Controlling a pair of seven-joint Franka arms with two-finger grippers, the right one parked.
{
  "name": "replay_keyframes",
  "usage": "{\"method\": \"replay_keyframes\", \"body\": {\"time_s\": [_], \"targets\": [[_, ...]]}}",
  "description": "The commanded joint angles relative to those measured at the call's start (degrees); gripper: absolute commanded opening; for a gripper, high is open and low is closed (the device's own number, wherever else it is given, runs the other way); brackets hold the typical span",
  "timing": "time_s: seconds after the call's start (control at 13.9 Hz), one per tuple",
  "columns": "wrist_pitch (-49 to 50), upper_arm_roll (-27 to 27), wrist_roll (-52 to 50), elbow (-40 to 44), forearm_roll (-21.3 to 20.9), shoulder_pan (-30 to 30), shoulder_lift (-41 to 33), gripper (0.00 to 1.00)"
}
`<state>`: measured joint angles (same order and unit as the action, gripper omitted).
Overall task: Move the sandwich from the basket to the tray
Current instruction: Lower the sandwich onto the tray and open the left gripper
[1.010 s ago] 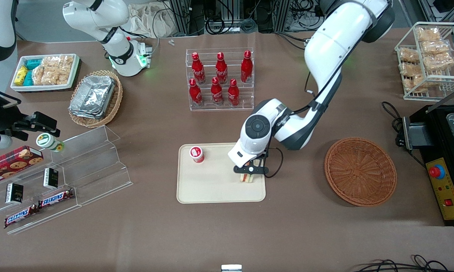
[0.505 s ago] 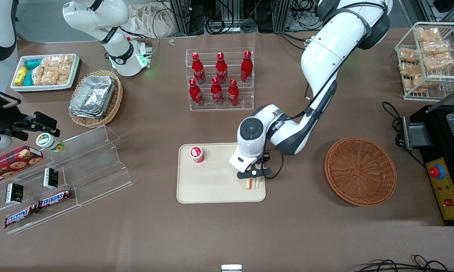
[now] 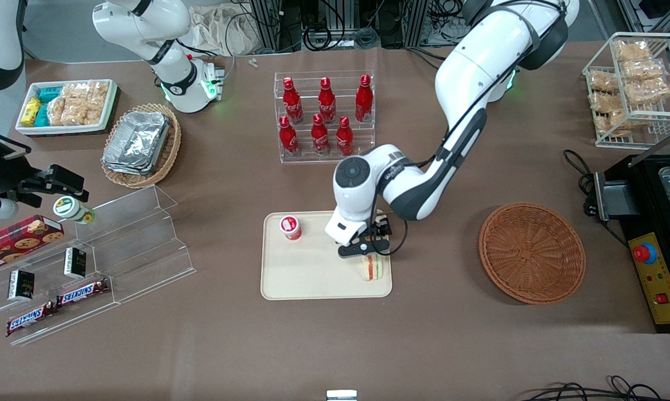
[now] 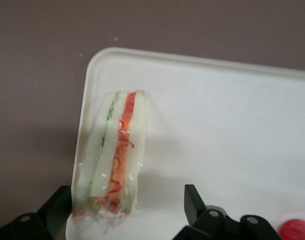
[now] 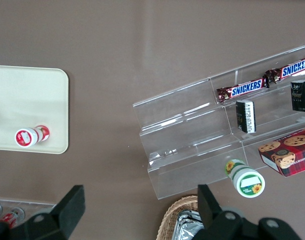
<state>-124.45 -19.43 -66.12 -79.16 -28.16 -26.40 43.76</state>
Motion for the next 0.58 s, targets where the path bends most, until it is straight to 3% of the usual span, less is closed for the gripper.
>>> {"method": "replay_keyframes", "body": {"time_s": [0.0,0.14,0.36,0.51], "targets": [[6.3,0.5,-3.1,-0.9,-0.7,0.4,-7.5,1.0],[10.2,0.2,-1.5,-1.2,0.5,2.7,-11.8,1.0],[15.5,0.4,14.2,-0.8,11.8,7.0,-17.6,1.0],[20.2,0.4,22.8,-0.6,16.8,10.6,-20.7,1.0]]}}
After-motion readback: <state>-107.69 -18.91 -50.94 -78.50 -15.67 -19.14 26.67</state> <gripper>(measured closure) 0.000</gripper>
